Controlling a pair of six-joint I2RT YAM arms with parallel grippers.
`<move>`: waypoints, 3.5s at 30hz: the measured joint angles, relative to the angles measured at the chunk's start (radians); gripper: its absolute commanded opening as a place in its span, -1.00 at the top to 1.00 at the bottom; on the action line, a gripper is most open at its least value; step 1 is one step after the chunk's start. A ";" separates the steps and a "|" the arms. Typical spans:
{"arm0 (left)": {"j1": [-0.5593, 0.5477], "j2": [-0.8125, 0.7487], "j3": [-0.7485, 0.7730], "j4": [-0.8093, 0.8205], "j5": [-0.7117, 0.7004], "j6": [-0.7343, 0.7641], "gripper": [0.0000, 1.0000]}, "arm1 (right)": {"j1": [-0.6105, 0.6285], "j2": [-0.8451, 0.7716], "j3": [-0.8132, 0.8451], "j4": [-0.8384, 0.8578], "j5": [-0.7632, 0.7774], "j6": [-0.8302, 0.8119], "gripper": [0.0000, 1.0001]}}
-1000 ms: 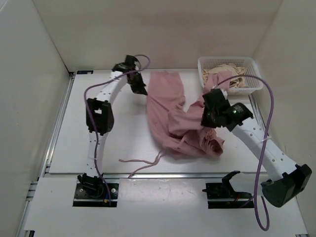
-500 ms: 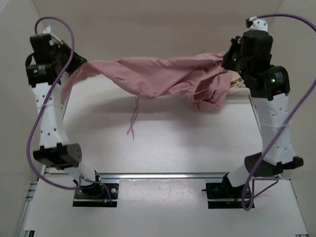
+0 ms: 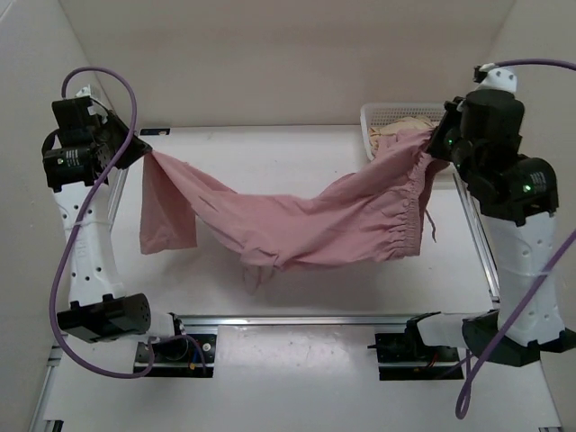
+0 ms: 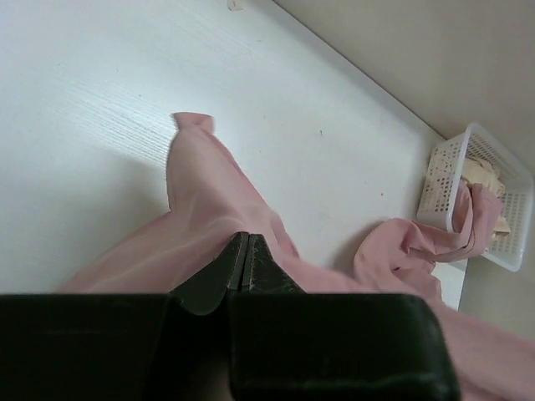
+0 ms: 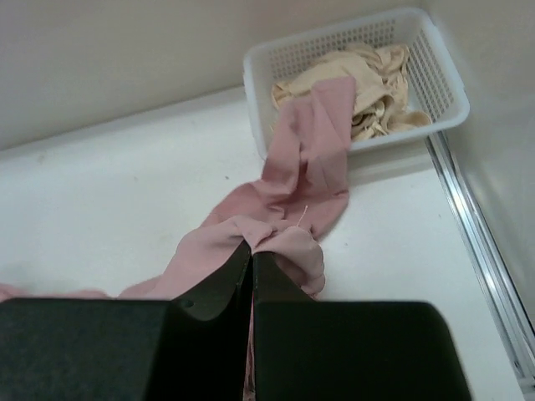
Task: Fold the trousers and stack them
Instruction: Flatten the trousers out
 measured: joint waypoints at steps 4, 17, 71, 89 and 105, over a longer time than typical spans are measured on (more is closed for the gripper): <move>0.000 0.049 0.001 0.019 -0.007 0.005 0.58 | -0.032 0.061 -0.069 0.013 0.000 -0.006 1.00; 0.024 0.278 -0.090 0.008 -0.071 0.045 -0.05 | -0.235 0.249 -0.472 0.134 -0.222 0.055 -0.60; 0.019 0.349 -0.288 0.208 0.014 -0.044 -0.20 | -0.555 -0.064 -1.239 0.546 -0.733 0.395 1.00; 0.140 0.158 -0.771 0.148 -0.149 -0.161 -0.67 | -0.602 -0.101 -1.235 0.456 -0.698 0.314 1.00; 0.149 0.290 -0.557 0.111 -0.221 -0.202 0.79 | -0.636 -0.080 -1.151 0.402 -0.710 0.297 1.00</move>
